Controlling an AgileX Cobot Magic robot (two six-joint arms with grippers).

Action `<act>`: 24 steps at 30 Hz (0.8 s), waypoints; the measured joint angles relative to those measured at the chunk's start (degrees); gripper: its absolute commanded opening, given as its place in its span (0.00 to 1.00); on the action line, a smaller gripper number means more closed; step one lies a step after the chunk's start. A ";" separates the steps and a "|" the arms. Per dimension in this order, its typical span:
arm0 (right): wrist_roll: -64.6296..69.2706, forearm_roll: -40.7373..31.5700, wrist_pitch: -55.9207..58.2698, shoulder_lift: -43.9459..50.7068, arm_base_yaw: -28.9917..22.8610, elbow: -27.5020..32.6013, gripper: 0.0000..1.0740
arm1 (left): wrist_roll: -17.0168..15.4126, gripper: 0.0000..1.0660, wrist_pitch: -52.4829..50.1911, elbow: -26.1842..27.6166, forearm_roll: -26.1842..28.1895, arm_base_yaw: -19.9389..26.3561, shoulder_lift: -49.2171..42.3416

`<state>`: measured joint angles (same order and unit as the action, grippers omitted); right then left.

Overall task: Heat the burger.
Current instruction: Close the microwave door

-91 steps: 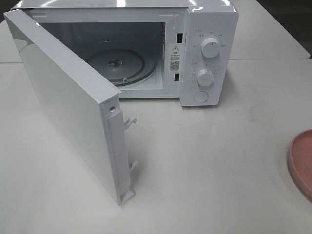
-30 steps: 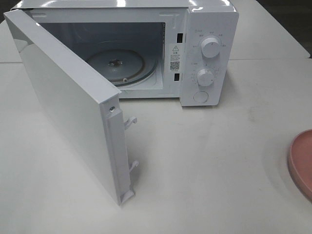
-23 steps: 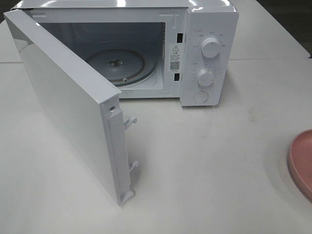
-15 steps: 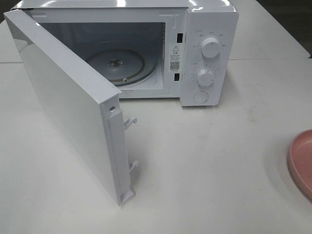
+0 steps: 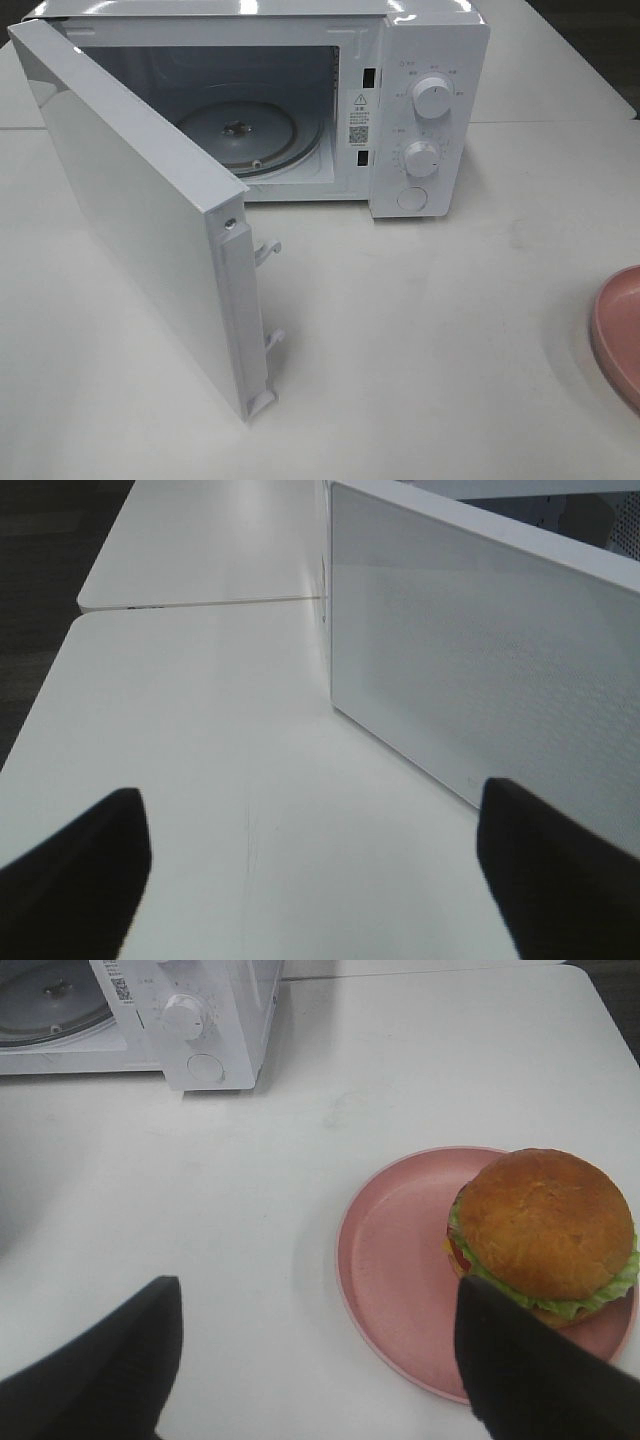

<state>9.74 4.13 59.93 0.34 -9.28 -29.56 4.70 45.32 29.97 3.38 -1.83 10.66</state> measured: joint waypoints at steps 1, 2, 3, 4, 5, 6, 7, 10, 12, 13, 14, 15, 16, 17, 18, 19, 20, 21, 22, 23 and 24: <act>0.00 0.00 0.00 0.00 0.00 0.00 0.68 | 0.00 0.46 -1.38 0.00 0.00 0.00 1.43; 0.00 0.00 0.00 0.00 0.00 0.00 0.68 | 0.00 0.32 -3.50 0.00 0.00 0.00 3.95; 0.00 0.00 0.00 0.00 0.00 0.00 0.68 | 0.00 0.32 -3.50 0.00 0.00 0.00 3.95; 0.00 0.00 0.00 0.00 0.00 0.00 0.68 | 0.00 0.24 -4.13 0.00 0.00 0.00 5.39; 0.00 0.00 0.00 0.00 0.00 0.00 0.68 | 0.00 0.11 -5.27 0.00 0.00 0.00 8.25; 0.00 0.00 0.00 0.00 0.00 0.00 0.68 | 0.00 0.11 -5.27 0.00 0.00 0.00 8.25; 0.00 0.00 0.00 0.00 0.00 0.00 0.68 | 0.00 0.05 -5.50 0.00 0.00 0.00 9.45; 0.00 0.00 0.00 0.00 0.00 0.00 0.68 | 0.00 0.00 -5.84 0.06 0.00 0.00 15.01; 0.00 0.00 0.00 0.00 0.00 0.00 0.68 | 0.00 0.00 -6.42 0.06 0.00 0.00 16.44; 0.00 0.00 0.00 0.00 0.00 0.00 0.68 | 0.00 0.00 -8.42 -0.06 0.00 0.00 18.85; 0.00 0.00 0.00 0.00 0.00 0.00 0.68 | 0.00 0.00 -8.42 -0.06 0.00 0.00 18.85; 0.00 0.00 -0.06 0.00 0.00 0.00 0.68 | 0.00 0.00 -11.63 -0.92 0.00 0.00 21.26; 0.00 0.00 -0.06 0.00 0.00 0.00 0.68 | 0.00 0.00 -13.12 -1.43 0.00 0.00 22.23; 0.00 0.00 -0.06 0.00 0.00 0.00 0.68 | 0.00 0.00 -13.12 -1.43 0.00 0.00 22.23; 0.00 0.00 -0.06 0.00 0.00 0.00 0.68 | 0.00 0.00 -16.73 -2.86 0.00 0.00 24.58; 0.00 0.00 -0.06 0.00 0.00 0.00 0.68 | 0.00 0.00 -16.73 -2.86 0.00 0.00 24.58; 0.00 0.00 -0.06 0.00 0.00 0.00 0.68 | 0.00 0.00 -20.57 -4.58 0.00 0.00 26.93; 0.00 0.00 -0.06 0.00 0.00 0.00 0.68 | 0.00 0.00 -22.23 -5.44 0.00 0.00 27.79; 0.00 0.00 -0.06 0.00 0.00 0.00 0.68 | 0.00 0.00 -22.23 -5.44 0.00 0.00 27.79; 0.00 0.00 -0.06 0.00 0.00 0.00 0.68 | 0.17 0.00 -25.90 -6.82 0.00 0.00 29.85; 0.00 0.00 -0.06 0.00 0.00 0.00 0.68 | 0.23 0.00 -27.96 -7.51 0.00 0.00 30.65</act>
<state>9.74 4.13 59.87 0.34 -9.28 -29.56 4.93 17.36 22.46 3.38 -1.83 41.31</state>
